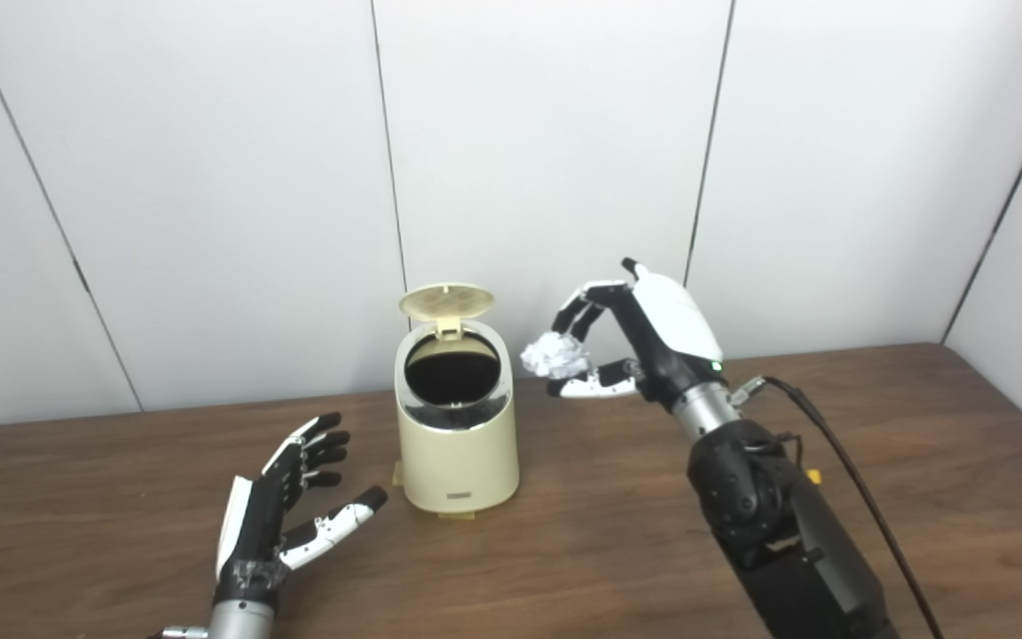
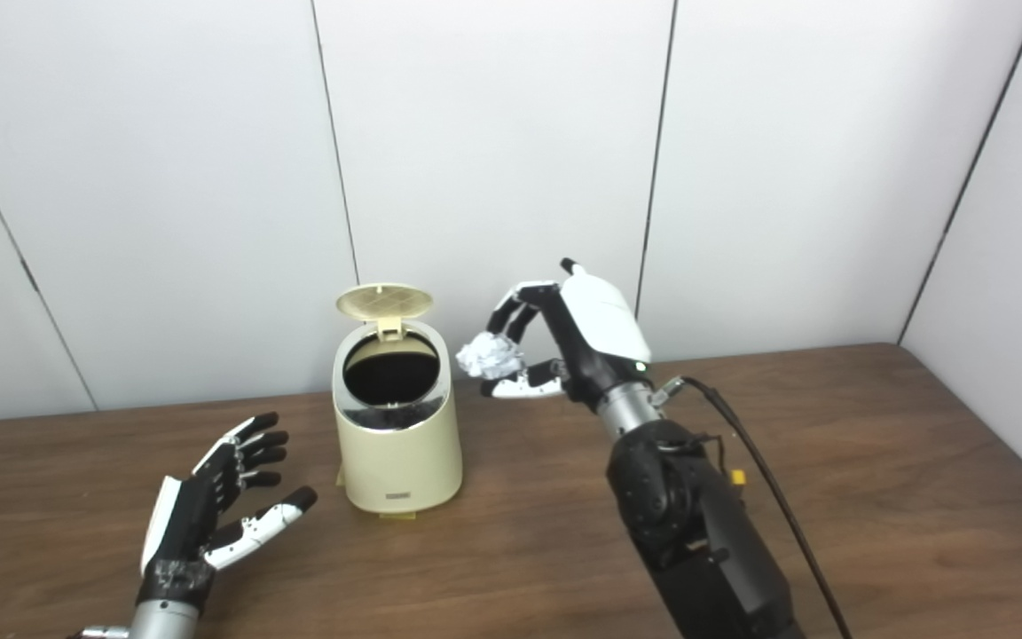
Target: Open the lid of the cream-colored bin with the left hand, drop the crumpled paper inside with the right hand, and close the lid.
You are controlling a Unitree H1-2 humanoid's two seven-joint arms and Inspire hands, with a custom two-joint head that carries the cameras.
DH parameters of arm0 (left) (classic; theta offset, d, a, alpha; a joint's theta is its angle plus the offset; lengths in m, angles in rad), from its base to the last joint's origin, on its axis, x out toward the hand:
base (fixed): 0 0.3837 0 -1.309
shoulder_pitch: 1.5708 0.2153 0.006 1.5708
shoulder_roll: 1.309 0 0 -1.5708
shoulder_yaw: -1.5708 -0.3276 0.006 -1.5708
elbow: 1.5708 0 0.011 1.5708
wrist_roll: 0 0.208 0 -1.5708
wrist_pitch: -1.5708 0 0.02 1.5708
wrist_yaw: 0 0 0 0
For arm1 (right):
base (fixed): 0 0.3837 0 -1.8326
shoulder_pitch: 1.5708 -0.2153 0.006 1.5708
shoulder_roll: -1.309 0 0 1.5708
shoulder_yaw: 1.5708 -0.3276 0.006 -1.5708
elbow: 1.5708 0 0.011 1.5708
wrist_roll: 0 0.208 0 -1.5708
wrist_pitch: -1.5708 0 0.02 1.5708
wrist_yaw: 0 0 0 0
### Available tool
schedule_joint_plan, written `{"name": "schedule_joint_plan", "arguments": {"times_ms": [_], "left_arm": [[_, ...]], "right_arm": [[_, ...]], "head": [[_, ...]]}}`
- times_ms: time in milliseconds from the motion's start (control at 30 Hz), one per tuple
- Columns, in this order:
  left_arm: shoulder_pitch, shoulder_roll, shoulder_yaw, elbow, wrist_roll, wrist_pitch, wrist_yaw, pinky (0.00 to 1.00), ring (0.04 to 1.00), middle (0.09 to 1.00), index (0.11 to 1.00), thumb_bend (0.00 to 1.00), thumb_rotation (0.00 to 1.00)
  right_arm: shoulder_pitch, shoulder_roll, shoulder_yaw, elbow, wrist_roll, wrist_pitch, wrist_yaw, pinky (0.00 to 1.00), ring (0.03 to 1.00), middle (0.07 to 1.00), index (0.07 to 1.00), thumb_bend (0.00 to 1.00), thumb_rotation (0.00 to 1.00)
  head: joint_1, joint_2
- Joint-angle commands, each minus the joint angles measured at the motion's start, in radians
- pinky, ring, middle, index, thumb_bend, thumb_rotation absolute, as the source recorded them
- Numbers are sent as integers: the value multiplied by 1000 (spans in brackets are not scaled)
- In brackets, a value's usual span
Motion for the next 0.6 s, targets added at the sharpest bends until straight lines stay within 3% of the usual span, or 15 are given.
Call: {"name": "schedule_joint_plan", "arguments": {"times_ms": [0,167,233,367,567], "left_arm": [[35,-23,-16,9,17,-6,15,703,773,795,869,813,298],[37,-32,-20,-2,12,8,15,710,776,798,868,801,269],[37,-36,-22,-5,16,15,16,711,779,799,868,809,275],[36,-40,-27,-6,15,15,15,714,780,801,868,810,277],[38,-44,-36,-4,26,8,20,722,780,796,869,804,284]], "right_arm": [[-56,-3,-10,3,0,-31,-41,1000,658,449,523,525,4],[-74,37,2,49,17,-50,-60,1000,632,450,518,525,2],[-84,51,7,62,16,-41,-62,772,596,448,516,525,3],[-93,77,11,84,14,-40,-78,973,653,454,512,527,3],[-107,109,14,117,29,-44,-88,1000,666,455,512,527,3]], "head": [[2,1],[23,3],[31,4],[41,3],[53,6]]}}
